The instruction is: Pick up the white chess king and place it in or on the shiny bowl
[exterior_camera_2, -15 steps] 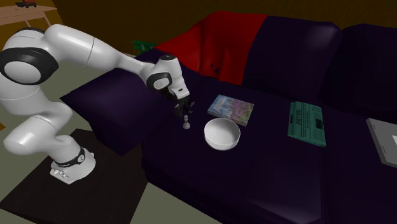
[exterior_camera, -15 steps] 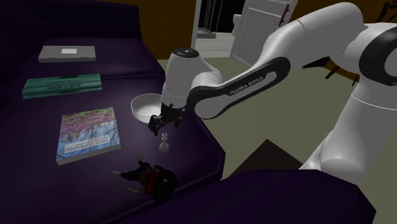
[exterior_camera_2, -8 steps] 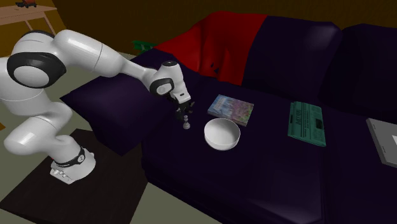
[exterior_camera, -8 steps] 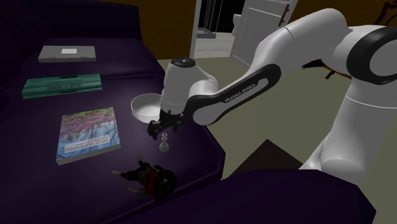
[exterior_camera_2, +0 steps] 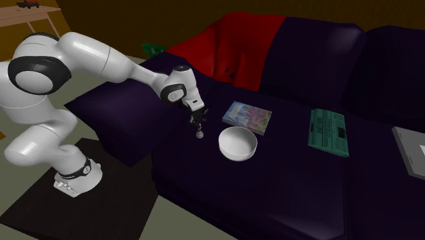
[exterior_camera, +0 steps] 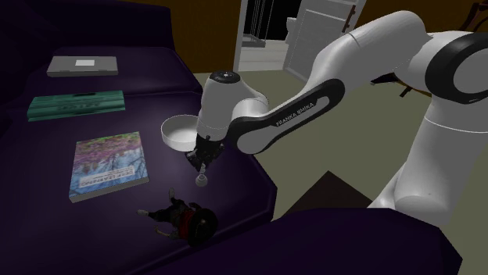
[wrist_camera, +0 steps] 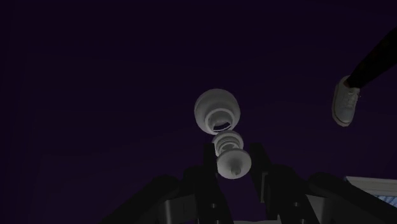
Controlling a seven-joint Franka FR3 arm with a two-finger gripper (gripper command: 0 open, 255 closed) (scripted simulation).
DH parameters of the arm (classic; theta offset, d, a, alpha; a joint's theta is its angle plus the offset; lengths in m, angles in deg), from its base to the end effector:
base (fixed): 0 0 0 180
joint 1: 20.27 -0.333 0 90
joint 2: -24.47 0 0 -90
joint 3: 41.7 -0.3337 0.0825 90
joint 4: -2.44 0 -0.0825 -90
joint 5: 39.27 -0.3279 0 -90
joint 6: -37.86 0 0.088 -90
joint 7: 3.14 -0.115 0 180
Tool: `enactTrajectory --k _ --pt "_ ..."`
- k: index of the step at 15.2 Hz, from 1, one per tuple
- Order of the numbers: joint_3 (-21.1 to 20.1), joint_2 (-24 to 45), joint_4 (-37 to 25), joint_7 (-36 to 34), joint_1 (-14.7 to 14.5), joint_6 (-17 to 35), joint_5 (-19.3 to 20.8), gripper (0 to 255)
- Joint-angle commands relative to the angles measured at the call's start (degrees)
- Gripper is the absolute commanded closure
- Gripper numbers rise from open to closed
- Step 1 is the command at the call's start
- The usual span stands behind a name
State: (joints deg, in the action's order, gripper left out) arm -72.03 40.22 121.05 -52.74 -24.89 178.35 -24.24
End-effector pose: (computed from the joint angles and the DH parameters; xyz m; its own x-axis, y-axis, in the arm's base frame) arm 0.4690 0.3075 0.3764 0.9853 -0.0965 0.1407 -0.0864 -0.9933 -0.0764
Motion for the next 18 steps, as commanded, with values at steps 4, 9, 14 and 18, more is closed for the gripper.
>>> enactTrajectory --k 4,9,14,18 --pt "0.0 0.0 0.0 0.0 0.0 0.0 0.0 255" --pt "-0.4 -1.0 -0.4 0.7 0.3 -1.2 -1.0 255" --pt "-1.3 -3.4 -1.6 2.3 1.0 -4.4 -3.2 255" --pt "-1.8 -5.1 -2.9 3.4 1.4 -7.1 -4.8 255"
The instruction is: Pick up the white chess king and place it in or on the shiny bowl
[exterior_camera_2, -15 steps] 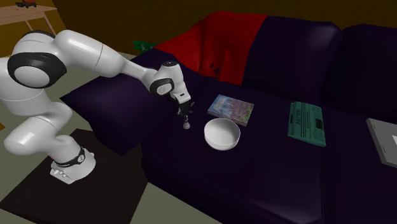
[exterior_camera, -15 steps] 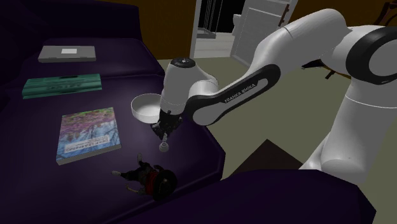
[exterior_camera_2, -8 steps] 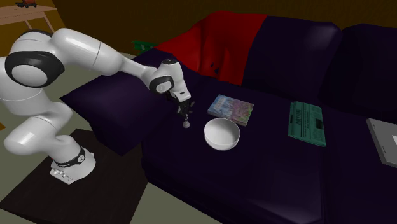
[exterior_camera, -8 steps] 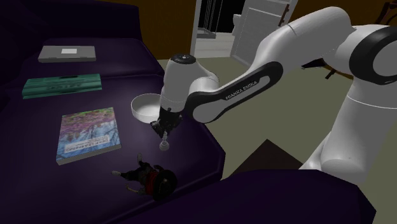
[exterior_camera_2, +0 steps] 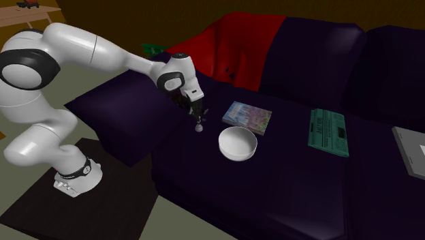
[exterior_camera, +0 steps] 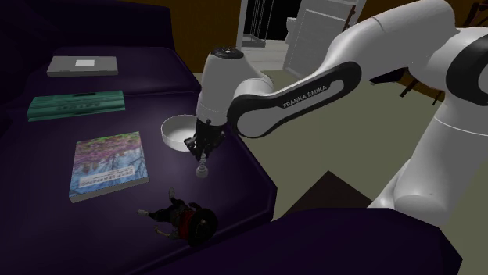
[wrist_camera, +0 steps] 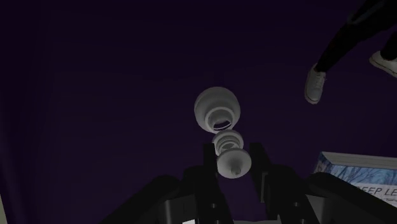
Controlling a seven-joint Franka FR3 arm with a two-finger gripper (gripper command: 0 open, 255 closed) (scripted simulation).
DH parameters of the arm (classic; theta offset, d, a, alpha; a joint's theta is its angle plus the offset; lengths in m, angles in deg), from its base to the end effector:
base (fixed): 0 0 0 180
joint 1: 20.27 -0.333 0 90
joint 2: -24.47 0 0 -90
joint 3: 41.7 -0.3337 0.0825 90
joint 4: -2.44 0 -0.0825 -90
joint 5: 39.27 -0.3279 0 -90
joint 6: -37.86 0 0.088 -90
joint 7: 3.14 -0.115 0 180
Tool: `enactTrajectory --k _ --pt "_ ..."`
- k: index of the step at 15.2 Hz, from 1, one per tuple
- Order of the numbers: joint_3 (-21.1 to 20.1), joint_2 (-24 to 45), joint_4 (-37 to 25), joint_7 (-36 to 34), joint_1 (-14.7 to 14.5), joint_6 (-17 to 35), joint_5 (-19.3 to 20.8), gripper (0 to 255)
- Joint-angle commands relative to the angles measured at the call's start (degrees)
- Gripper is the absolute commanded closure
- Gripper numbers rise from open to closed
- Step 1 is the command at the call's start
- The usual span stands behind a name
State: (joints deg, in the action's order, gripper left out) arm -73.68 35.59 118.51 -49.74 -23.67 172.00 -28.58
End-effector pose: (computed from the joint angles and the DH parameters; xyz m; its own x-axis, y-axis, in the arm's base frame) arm 0.4632 0.3068 0.4240 0.9853 -0.0967 0.1408 -0.0865 -0.9933 -0.0764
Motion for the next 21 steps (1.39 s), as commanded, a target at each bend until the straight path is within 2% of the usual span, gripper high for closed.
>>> enactTrajectory --k 1,18,19,21 --pt "-0.2 -0.9 -0.7 0.7 0.3 -1.4 -0.9 255" --pt "-1.0 -6.0 -8.5 3.9 1.1 -13.3 -5.3 255" --pt "-1.0 -6.0 -8.6 4.0 1.1 -13.5 -5.3 255" --pt "-0.2 -2.8 -13.0 4.9 1.5 -15.1 -3.8 255"
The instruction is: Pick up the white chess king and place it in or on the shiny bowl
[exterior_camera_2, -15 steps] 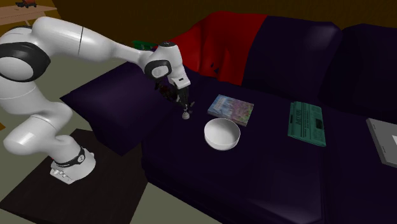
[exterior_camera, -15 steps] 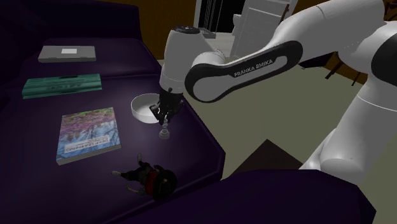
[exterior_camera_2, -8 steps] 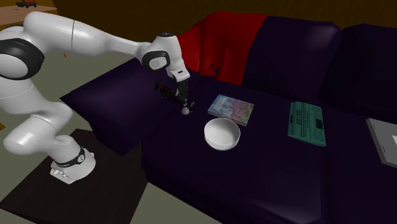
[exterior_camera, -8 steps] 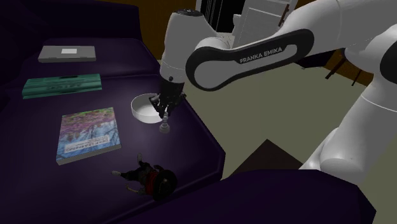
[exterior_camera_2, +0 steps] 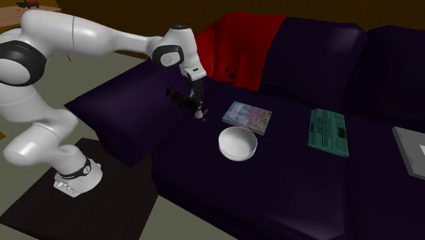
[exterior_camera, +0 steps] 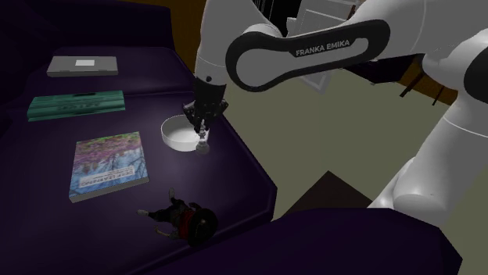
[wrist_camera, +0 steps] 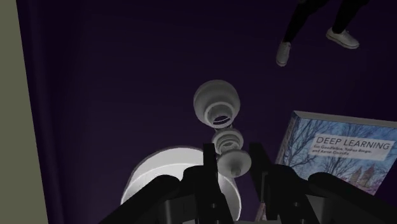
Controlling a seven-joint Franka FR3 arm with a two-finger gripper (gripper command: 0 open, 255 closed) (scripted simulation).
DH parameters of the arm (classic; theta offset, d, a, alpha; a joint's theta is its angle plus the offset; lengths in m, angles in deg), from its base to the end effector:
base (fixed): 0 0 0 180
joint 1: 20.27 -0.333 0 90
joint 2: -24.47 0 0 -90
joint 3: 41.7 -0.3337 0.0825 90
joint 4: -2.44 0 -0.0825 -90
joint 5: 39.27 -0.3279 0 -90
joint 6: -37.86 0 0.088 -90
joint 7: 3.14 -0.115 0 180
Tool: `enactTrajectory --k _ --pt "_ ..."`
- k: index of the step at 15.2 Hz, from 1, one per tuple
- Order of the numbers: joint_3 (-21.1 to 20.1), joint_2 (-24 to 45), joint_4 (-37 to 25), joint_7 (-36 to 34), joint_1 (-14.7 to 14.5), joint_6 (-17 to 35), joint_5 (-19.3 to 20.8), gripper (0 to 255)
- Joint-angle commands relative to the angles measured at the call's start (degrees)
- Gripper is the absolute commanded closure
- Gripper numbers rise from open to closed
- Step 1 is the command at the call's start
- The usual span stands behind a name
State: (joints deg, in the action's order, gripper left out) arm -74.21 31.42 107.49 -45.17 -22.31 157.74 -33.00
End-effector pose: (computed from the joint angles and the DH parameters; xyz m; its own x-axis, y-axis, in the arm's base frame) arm 0.4699 0.2994 0.5161 0.9853 -0.0963 0.1409 -0.0861 -0.9933 -0.0770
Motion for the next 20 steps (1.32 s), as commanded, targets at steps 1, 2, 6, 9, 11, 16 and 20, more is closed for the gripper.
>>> enactTrajectory --k 1,2,6,9,11,16,20 --pt "0.7 3.0 -4.3 0.8 0.3 -1.7 1.4 255" --pt "1.0 4.7 -6.7 1.3 0.3 -2.6 2.2 255" --pt "2.6 12.1 -17.6 3.3 0.0 -6.9 5.0 255" --pt "3.8 18.3 -27.5 5.0 -0.9 -11.0 7.1 255" --pt "4.7 23.1 -35.5 6.3 -2.0 -14.3 8.5 255" --pt "8.8 45.3 -76.7 12.5 -11.1 -32.0 12.8 255" --pt "7.7 38.9 -61.2 10.8 -6.9 -23.6 11.8 255"
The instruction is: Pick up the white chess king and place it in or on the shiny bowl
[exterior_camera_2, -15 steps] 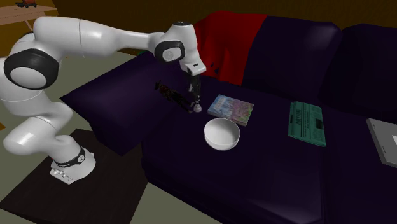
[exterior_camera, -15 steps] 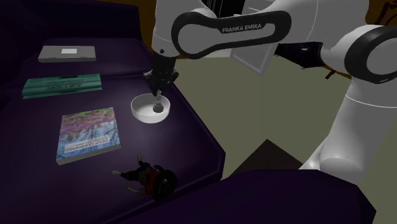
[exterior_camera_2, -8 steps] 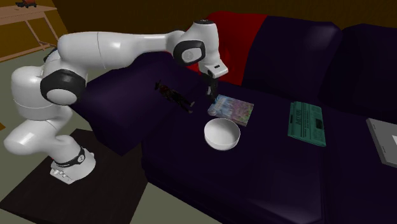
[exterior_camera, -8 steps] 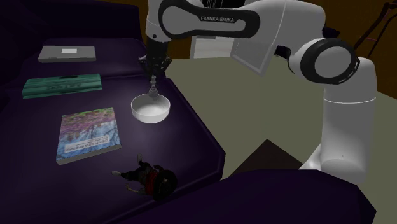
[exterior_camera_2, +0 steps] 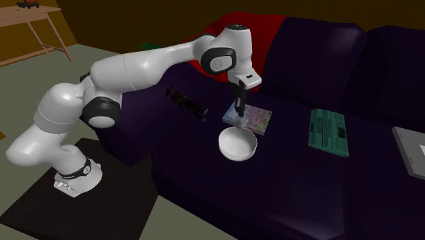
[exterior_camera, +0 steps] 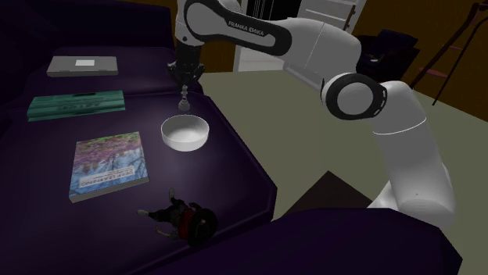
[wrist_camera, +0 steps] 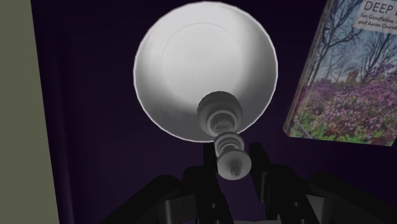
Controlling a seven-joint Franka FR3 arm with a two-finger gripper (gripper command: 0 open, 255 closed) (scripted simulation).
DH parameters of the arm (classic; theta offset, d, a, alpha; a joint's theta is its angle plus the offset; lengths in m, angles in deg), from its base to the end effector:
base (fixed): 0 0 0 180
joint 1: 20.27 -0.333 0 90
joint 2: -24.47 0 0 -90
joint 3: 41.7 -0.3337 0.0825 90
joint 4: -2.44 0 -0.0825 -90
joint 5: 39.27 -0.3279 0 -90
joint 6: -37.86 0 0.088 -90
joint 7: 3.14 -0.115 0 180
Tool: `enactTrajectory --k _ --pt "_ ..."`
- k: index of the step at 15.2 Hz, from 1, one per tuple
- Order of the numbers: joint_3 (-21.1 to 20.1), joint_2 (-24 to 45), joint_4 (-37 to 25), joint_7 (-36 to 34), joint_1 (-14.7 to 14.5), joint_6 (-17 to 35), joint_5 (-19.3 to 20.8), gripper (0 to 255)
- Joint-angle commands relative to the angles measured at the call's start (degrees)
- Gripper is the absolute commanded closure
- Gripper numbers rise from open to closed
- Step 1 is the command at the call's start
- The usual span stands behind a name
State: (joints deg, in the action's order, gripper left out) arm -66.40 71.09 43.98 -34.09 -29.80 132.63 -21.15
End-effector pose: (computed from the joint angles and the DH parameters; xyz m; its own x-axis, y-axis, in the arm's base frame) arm 0.6795 0.2439 0.5115 0.9855 -0.0965 0.1397 -0.0865 -0.9934 -0.0759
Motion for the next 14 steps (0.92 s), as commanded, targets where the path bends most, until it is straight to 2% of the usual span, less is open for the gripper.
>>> enactTrajectory --k 1,7,14 --pt "-0.3 -1.3 4.3 -0.5 1.0 2.8 -0.2 255" --pt "-0.6 -3.4 12.8 -1.3 3.0 8.9 -0.4 255" --pt "-0.6 -3.9 19.4 -2.0 4.3 14.7 -0.3 255"
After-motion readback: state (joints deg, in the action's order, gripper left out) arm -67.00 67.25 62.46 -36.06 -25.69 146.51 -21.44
